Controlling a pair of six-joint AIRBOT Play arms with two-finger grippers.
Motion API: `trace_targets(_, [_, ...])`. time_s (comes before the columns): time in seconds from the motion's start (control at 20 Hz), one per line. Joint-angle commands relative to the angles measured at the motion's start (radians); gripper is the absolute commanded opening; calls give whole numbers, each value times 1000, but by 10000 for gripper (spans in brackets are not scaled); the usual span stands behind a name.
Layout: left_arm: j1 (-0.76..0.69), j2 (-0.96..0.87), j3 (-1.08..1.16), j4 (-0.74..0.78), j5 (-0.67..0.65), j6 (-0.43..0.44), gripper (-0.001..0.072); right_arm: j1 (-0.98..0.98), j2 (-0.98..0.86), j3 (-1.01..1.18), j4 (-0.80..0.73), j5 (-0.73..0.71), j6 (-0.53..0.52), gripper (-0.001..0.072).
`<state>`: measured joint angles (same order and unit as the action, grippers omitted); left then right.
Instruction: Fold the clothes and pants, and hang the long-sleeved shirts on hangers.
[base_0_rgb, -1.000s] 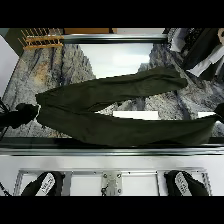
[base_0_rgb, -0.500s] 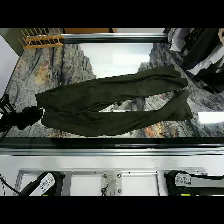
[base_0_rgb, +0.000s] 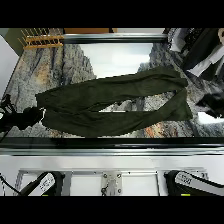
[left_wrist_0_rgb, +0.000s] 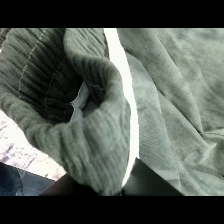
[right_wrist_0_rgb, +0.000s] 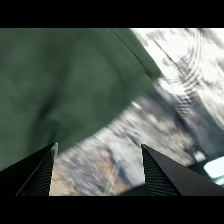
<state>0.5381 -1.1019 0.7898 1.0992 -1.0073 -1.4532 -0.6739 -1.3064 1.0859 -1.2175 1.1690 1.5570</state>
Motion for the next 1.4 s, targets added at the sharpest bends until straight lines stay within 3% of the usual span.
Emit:
trace_targets(0.0, [0,-1,0,0,-4,-1,21,-150,121,-360,63,-167,43,574])
trace_targets(0.15, [0,-1,0,0,-4,-1,21,-170,110,-469,195,-281,-31,573])
trace_targets(0.45, [0,-1,0,-1,-6,-1,21,-34,11,-476,515,-434,-228,573])
trace_targets(0.7, [0,-1,0,0,-2,-1,21,111,-24,-468,533,-566,-227,571])
trace_targets(0.75, [0,-1,0,0,0,-1,21,122,-24,-462,532,-578,-228,497])
trace_targets(0.8, [0,-1,0,0,6,-1,21,127,-24,-452,532,-578,-251,313])
trace_targets(0.85, [0,-1,0,0,12,-1,21,127,-24,-439,533,-577,-284,210])
trace_targets(0.9, [0,-1,0,0,19,-1,21,127,-24,-422,529,-569,-294,209])
trace_targets(0.95, [0,-1,0,-1,28,-1,21,127,-24,-402,515,-558,-294,150])
trace_targets(1.0, [0,-1,0,0,36,-1,21,127,-24,-378,486,-539,-293,22])
trace_targets(1.1, [0,-2,14,1,37,-17,20,127,-24,-305,412,-475,-261,19])
trace_targets(1.2, [-7,-23,106,10,29,-83,19,128,-28,-158,247,-375,-105,17])
trace_targets(1.35, [-52,-150,450,10,-48,-148,19,172,-95,245,15,-162,77,18])
